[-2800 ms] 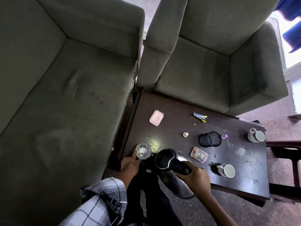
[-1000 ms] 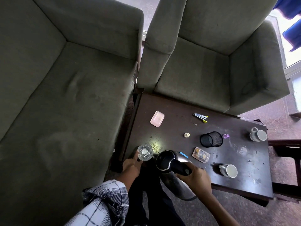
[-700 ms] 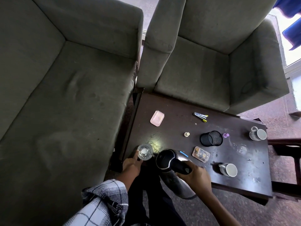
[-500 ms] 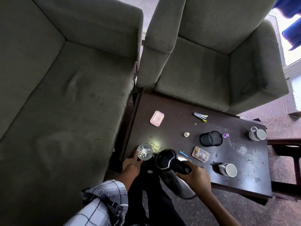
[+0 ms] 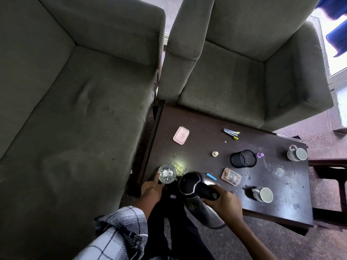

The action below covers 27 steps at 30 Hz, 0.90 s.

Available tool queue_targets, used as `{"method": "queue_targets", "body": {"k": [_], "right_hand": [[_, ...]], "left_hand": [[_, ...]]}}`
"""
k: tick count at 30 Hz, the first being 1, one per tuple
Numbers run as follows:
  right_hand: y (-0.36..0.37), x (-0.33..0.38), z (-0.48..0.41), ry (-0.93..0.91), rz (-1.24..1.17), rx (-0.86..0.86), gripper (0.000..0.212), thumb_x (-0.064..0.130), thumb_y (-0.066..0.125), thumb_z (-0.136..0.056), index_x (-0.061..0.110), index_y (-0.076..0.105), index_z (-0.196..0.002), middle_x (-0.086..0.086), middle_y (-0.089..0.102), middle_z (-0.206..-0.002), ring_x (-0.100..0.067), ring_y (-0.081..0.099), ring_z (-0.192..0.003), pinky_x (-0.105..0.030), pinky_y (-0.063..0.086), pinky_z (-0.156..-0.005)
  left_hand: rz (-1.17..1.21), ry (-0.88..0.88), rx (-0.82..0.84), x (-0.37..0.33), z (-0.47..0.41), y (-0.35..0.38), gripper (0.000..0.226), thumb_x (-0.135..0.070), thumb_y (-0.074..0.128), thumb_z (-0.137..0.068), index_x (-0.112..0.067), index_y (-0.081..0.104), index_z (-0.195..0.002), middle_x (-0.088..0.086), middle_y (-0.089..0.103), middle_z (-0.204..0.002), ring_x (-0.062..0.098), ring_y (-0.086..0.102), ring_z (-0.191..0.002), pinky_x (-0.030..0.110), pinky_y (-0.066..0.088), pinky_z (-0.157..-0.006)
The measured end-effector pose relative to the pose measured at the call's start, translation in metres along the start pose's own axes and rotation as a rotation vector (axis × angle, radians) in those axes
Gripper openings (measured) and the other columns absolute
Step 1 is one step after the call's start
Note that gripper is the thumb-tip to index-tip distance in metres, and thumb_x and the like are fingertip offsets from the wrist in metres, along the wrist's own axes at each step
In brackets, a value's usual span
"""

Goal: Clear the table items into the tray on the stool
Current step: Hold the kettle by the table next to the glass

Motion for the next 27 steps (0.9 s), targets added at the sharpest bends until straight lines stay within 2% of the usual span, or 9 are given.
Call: {"method": "queue_targets", "body": {"k": [12,16,19,22,27], "right_hand": [[0.0001,0.0023,0.0008,-0.016,0.003,-0.001,0.039,0.051,0.071,-0.067,0.034,0.066,-0.102,0.003,0.073,-0.088,-0.021,0.067,-0.088,-0.028,0.046,-0.067],[0.001,0.0018,0.0004,-0.017,0.007,-0.008,0.04,0.053,0.071,-0.066,0.036,0.066,-0.102,0.003,0.073,-0.087,-0.021,0.067,-0.087,-0.028,0.047,-0.066],[0.0011,0.0029,-0.0002,-0.015,0.008,-0.007,0.039,0.052,0.071,-0.066,0.036,0.066,-0.101,0.004,0.073,-0.088,-0.02,0.067,-0.087,-0.027,0.046,-0.066],[-0.0001,0.0044,-0.0004,-0.014,0.011,-0.009,0.038,0.051,0.072,-0.067,0.035,0.066,-0.1,0.003,0.072,-0.087,-0.02,0.067,-0.086,-0.026,0.044,-0.065],[0.0015,0.0037,-0.0014,-0.023,0.01,-0.013,0.039,0.051,0.073,-0.065,0.035,0.066,-0.1,0.003,0.073,-0.086,-0.022,0.067,-0.086,-0.028,0.046,-0.065]], "left_hand": [[-0.058,0.025,-0.003,-0.0006,0.0034,-0.0022,0.068,-0.006,0.045,-0.089,-0.041,0.023,-0.143,-0.008,-0.021,-0.156,0.026,0.051,-0.124,0.035,0.049,-0.091],[-0.032,0.029,-0.014,0.0001,0.0007,0.0014,0.071,-0.006,0.046,-0.088,-0.041,0.02,-0.144,-0.01,-0.025,-0.154,0.026,0.051,-0.124,0.035,0.05,-0.09],[0.031,0.031,0.007,0.0012,0.0001,0.004,0.066,-0.011,0.044,-0.089,-0.037,0.021,-0.145,-0.015,-0.016,-0.154,0.027,0.049,-0.125,0.037,0.048,-0.091],[-0.068,0.029,0.007,0.0002,-0.0001,0.0018,0.076,-0.003,0.046,-0.086,-0.04,0.017,-0.145,-0.009,-0.027,-0.154,0.026,0.051,-0.123,0.035,0.051,-0.089],[-0.112,0.035,0.035,0.0002,-0.0002,-0.0014,0.078,0.0,0.044,-0.087,-0.041,0.013,-0.146,-0.006,-0.029,-0.153,0.028,0.051,-0.124,0.038,0.05,-0.093]]}}
Point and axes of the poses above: each hand's wrist, its own z-axis away from the middle knuckle, its own y-axis out of the palm, x = y × z, the point moved 1 cm from there along -z, towards the middle knuckle
